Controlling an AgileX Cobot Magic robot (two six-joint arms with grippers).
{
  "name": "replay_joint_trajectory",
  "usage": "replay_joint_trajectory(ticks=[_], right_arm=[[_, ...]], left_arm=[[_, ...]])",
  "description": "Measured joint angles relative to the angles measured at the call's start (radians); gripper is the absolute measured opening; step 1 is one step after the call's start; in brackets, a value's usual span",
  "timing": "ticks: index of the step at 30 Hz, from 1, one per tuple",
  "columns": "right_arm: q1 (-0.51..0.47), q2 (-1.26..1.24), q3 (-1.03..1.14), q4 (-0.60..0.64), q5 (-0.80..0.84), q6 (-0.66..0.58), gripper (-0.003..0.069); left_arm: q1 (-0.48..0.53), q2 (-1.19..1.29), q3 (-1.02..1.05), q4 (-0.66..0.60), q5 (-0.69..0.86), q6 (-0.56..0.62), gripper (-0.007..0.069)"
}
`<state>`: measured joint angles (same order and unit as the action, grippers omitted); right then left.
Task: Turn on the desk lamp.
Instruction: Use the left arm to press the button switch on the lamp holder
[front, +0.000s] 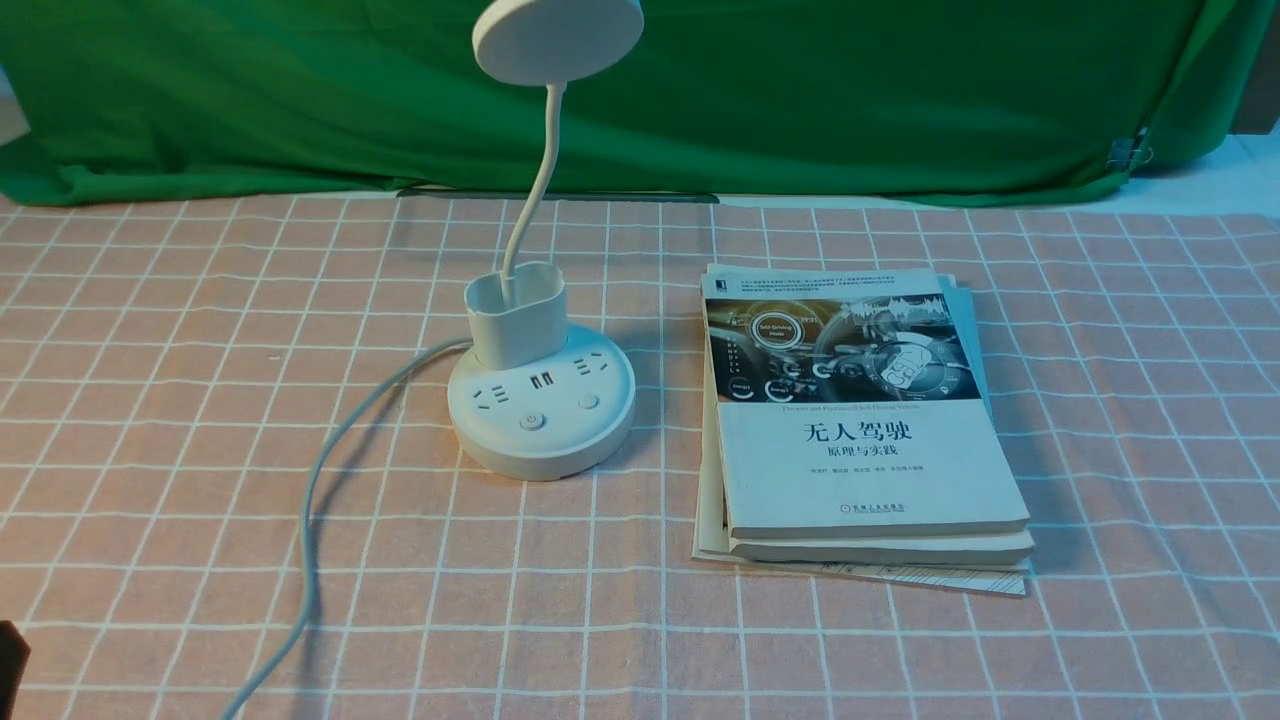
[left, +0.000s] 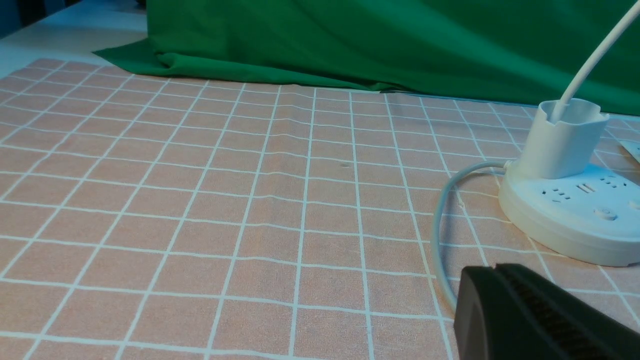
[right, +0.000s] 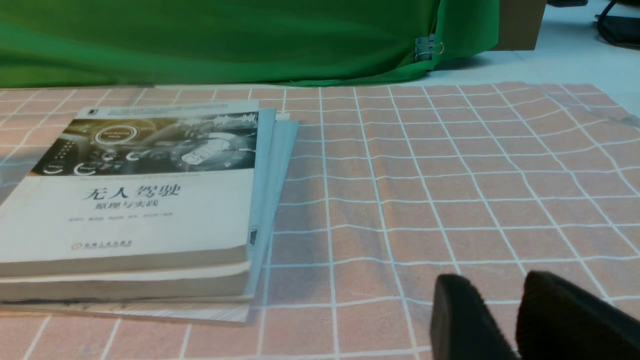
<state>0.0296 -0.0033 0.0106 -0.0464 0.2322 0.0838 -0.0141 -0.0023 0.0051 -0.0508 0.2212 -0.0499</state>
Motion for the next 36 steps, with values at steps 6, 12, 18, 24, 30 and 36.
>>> replay_joint_trajectory(ticks=[6,12,18,24,30,36], right_arm=[[0.000,0.000,0.000,0.000,0.000,0.000,0.0241],[0.000,0.000,0.000,0.000,0.000,0.000,0.0241],[0.000,0.000,0.000,0.000,0.000,0.000,0.0241],[0.000,0.000,0.000,0.000,0.000,0.000,0.0241],[0.000,0.000,0.000,0.000,0.000,0.000,0.0241],[0.000,0.000,0.000,0.000,0.000,0.000,0.0241]], left_arm=[[0.000,0.000,0.000,0.000,0.000,0.000,0.0021],[0.000,0.000,0.000,0.000,0.000,0.000,0.0021],[0.000,0.000,0.000,0.008,0.000,0.000,0.0021],[0.000,0.000,0.000,-0.152,-0.052,-0.113,0.0021],[0.000,0.000,0.000,-0.810,-0.081,-0.528,0.0021],[0.000,0.000,0.000,-0.840,-0.094,-0.578,0.0021]])
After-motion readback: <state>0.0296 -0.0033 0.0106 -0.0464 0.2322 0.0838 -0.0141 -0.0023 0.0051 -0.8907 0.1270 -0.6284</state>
